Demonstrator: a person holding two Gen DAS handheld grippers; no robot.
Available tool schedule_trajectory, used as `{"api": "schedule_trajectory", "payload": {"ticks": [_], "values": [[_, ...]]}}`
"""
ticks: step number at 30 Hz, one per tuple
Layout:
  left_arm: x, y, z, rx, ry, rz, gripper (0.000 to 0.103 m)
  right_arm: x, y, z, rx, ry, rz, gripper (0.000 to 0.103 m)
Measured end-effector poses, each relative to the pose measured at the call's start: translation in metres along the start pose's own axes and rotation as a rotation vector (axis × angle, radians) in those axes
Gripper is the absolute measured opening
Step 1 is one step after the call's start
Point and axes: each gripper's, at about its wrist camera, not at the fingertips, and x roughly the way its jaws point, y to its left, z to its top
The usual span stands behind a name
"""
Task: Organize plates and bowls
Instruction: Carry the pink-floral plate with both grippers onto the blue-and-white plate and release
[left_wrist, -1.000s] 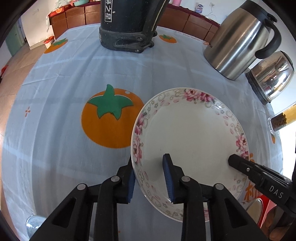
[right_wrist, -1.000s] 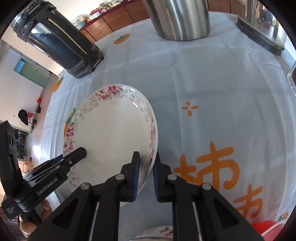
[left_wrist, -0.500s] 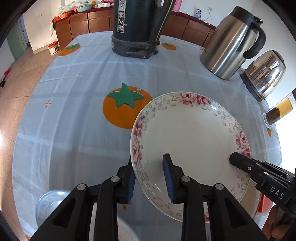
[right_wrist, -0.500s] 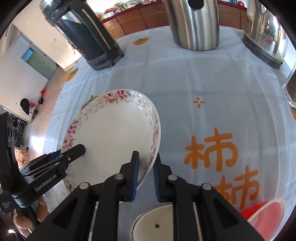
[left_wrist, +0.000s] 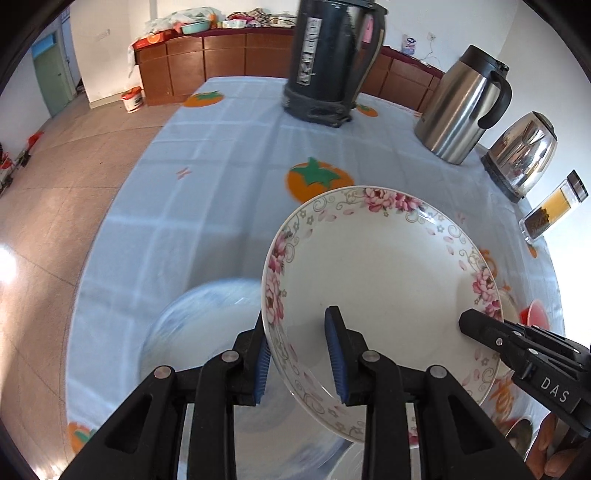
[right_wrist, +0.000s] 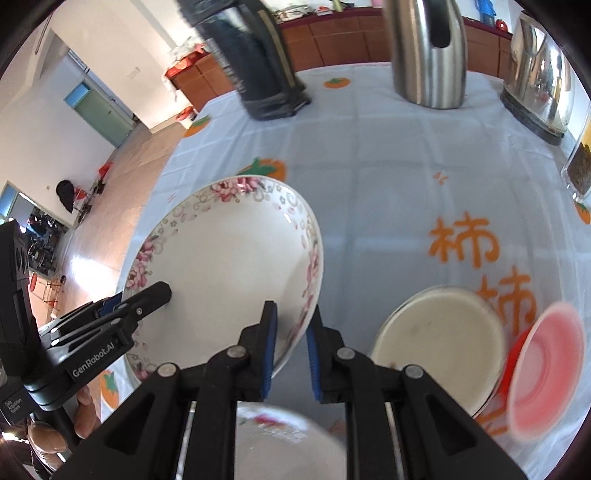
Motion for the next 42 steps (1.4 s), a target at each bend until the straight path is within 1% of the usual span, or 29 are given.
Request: {"api": "schedule_trajectory", "payload": {"ticks": [5, 9, 13, 21, 25, 31, 36, 42], "values": [[-0.008, 0.021, -0.018, 0.007, 0.001, 0.03, 0.03, 0.01, 0.02, -0.025, 0.015, 0.012, 0.032, 0.016], [-0.011, 0.039, -0.029, 0.003, 0.002, 0.057, 0.03, 0.019, 0.038, -0.039, 0.009, 0.016, 0.039, 0.017], [-0.012, 0.055, -0.039, -0.007, 0.006, 0.061, 0.03, 0.025, 0.055, -0.054, 0.005, 0.017, 0.031, 0.017], [-0.008, 0.077, -0.051, -0.01, 0.013, 0.06, 0.031, 0.037, 0.074, -0.072, 0.024, 0.007, 0.002, 0.018], [-0.006, 0.083, -0.052, -0.002, 0.009, 0.083, 0.031, 0.044, 0.082, -0.084, 0.048, 0.015, 0.016, 0.019], [0.0, 0.091, -0.056, -0.01, 0.026, 0.048, 0.031, 0.043, 0.085, -0.09, 0.05, -0.013, -0.015, 0.019], [0.002, 0.092, -0.054, -0.006, 0.027, 0.038, 0.031, 0.043, 0.091, -0.092, 0.038, -0.027, -0.046, 0.019], [0.004, 0.09, -0.055, 0.007, 0.027, 0.045, 0.031, 0.043, 0.092, -0.095, 0.03, -0.052, -0.052, 0.022]]}}
